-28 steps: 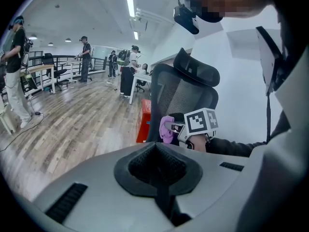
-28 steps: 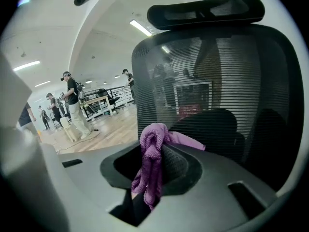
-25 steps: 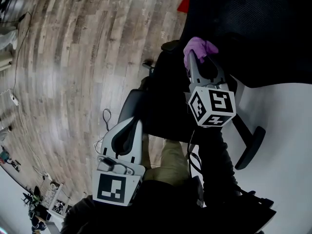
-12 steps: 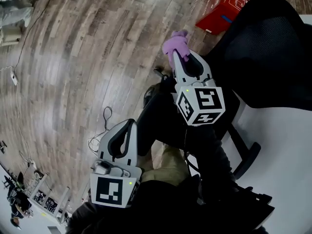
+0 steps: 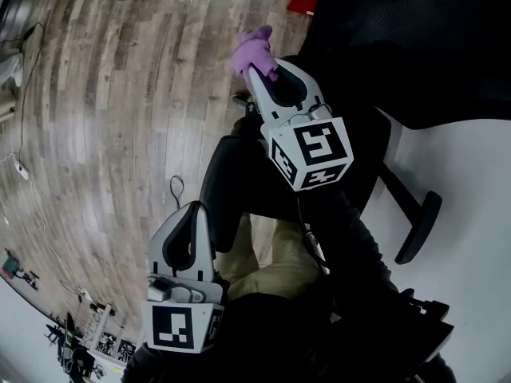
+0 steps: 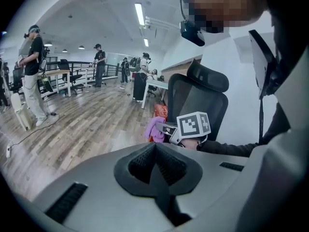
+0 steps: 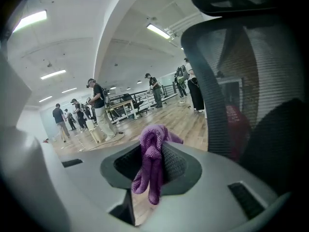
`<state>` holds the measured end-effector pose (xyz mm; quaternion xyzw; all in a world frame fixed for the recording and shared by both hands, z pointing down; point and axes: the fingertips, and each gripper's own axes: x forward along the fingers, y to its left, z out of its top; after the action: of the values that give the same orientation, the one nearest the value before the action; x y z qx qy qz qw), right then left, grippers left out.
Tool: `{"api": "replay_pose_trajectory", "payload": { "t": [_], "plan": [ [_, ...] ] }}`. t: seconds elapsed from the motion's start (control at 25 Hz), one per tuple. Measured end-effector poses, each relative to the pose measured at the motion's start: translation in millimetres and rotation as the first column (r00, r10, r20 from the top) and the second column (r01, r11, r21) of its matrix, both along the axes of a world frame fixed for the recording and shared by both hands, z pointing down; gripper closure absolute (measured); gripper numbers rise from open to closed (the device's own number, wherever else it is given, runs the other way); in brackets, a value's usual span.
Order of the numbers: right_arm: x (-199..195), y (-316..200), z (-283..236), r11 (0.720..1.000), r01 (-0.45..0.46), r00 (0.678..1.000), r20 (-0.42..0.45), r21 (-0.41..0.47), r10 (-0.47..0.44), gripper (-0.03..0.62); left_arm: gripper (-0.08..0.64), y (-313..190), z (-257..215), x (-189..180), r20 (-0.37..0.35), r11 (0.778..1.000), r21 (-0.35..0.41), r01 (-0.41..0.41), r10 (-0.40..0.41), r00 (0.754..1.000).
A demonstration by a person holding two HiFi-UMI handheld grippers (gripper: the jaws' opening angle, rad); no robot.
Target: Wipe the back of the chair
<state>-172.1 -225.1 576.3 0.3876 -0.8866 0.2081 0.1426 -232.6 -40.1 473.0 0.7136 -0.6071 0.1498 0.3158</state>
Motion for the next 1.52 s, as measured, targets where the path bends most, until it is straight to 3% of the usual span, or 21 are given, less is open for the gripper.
{"api": "replay_pose_trajectory", "payload": {
  "t": [0.08,0.2,0.68,0.92,1.16,1.32,1.52],
  "plan": [
    [20,2,17,0.999,-0.044,0.999,0.0,-0.019,0.044,0.497,0.551,6,11,11,0.009,0.997,-0.072,-0.028,0.029,1.0],
    [43,4,37,0.995,-0.097,0.995,-0.015,-0.031,0.096,0.497,0.551,4,20,21,0.035,0.99,-0.115,-0.078,0.082,0.996],
    [119,5,72,0.97,-0.227,0.973,-0.069,-0.084,0.222,0.497,0.551,-19,35,72,0.043,0.965,-0.149,-0.215,0.223,0.974],
    [164,4,72,0.953,-0.289,0.956,-0.085,-0.088,0.282,0.497,0.551,-28,32,106,0.038,0.954,-0.124,-0.273,0.28,0.959],
    [213,6,74,0.929,-0.358,0.931,-0.106,-0.091,0.348,0.497,0.551,-31,33,139,0.035,0.936,-0.137,-0.324,0.331,0.943],
    [247,8,77,0.911,-0.401,0.913,-0.12,-0.095,0.389,0.497,0.551,-37,31,163,0.032,0.925,-0.106,-0.366,0.371,0.928],
    [288,13,82,0.886,-0.453,0.888,-0.139,-0.101,0.438,0.497,0.551,-34,35,190,0.029,0.908,-0.146,-0.393,0.401,0.916]
  ]
}}
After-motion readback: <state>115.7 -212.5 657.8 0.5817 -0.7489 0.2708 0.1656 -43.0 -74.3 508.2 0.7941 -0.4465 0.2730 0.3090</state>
